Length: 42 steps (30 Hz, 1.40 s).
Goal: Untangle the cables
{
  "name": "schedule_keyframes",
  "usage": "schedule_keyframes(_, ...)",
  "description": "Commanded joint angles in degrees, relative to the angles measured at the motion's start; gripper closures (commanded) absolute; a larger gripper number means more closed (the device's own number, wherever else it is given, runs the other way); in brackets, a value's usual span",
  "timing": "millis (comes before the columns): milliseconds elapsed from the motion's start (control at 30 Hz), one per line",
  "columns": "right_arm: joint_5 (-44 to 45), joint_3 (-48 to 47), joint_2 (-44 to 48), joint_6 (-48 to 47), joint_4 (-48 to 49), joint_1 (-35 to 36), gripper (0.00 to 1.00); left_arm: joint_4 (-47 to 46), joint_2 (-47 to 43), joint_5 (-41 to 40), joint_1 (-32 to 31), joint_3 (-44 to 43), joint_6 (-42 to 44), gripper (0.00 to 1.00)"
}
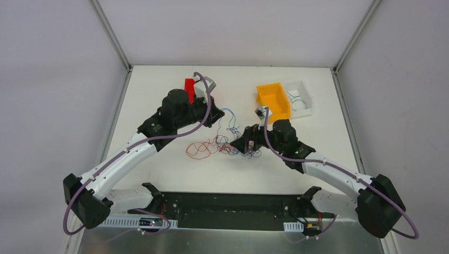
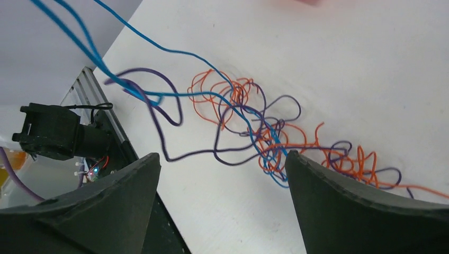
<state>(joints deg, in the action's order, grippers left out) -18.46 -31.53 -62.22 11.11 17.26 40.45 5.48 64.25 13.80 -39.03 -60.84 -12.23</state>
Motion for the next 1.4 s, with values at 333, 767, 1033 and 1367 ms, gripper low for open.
schedule_keyframes(333, 10.78, 0.22, 4.28, -1.72, 8.43, 1.59, 1.0, 4.95, -3.16, -16.7, -0.23, -3.58, -1.44, 1.0)
schedule_keyframes(767, 46.43, 8.22, 24.14, 16.64, -19.6, -1.13, 1.0, 13.4, -9.85, -37.02, 9.32, 1.55, -11.24, 1.0)
schedule_keyframes(1033, 53.0, 1.37, 33.59, 10.97, -27.97, -2.32, 1.0, 16.66, -11.79, -41.65, 9.4, 1.22, -9.01, 1.0)
schedule_keyframes(1367, 51.79, -18.28, 32.28, 2.47, -37.41, -2.38, 1.0, 20.31, -15.28, -41.76, 9.4, 9.6, -11.88, 1.0)
